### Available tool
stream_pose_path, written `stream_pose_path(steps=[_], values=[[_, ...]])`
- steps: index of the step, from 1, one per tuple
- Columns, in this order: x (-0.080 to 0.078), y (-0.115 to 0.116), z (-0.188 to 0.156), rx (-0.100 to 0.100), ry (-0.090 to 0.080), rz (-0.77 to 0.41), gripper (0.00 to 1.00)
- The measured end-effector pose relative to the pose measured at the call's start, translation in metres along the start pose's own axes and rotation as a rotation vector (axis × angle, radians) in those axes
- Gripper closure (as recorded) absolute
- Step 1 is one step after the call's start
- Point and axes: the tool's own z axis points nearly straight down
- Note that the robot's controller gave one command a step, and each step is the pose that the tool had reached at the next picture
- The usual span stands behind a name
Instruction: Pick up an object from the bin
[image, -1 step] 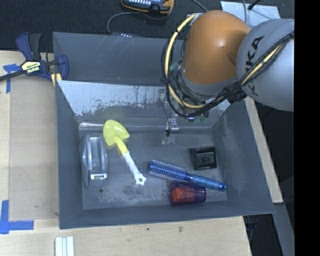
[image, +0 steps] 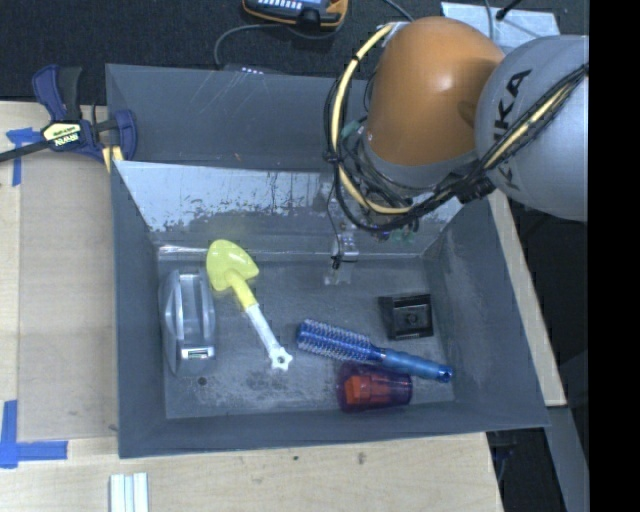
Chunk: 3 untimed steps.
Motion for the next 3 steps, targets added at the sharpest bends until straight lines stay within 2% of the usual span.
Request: stream_pose_path(steps=[1,2,3], values=[[0.024,-0.016,0.049,0.000,-0.003,-0.040,0.00],[0.073,-0.025,0.111,0.001,-0.004,-0.089,0.00],[0.092,-0.045,0.145,0.000,-0.002,-0.121,0.00]])
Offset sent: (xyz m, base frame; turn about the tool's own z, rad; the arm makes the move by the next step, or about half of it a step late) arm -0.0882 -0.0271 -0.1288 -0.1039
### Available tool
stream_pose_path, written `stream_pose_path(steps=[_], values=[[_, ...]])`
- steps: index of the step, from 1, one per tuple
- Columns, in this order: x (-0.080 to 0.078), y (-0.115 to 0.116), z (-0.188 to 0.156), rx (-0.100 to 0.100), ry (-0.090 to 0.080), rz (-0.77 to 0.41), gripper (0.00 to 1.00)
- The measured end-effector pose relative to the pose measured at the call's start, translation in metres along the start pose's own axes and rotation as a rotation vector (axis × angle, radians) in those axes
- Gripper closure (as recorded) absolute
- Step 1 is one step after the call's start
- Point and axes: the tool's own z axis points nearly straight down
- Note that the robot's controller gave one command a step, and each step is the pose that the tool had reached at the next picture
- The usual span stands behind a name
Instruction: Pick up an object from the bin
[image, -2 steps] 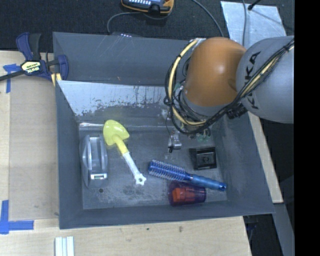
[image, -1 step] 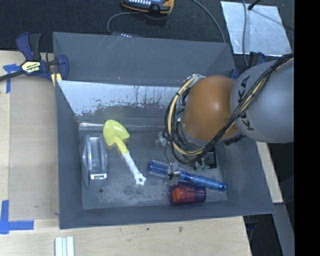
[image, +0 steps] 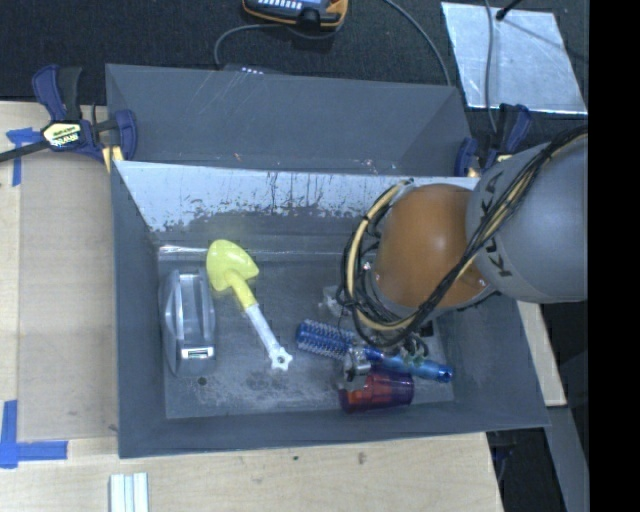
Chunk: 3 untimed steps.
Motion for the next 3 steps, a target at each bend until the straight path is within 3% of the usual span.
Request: stream_pose_path(steps=[1,2,3], values=[[0.002,-0.003,0.004,0.001,-0.001,0.138,1.00],[0.002,-0.003,0.004,0.001,-0.001,0.138,1.00],[-0.003,0.002,-0.108,0.001,-0.003,0.152,1.00]])
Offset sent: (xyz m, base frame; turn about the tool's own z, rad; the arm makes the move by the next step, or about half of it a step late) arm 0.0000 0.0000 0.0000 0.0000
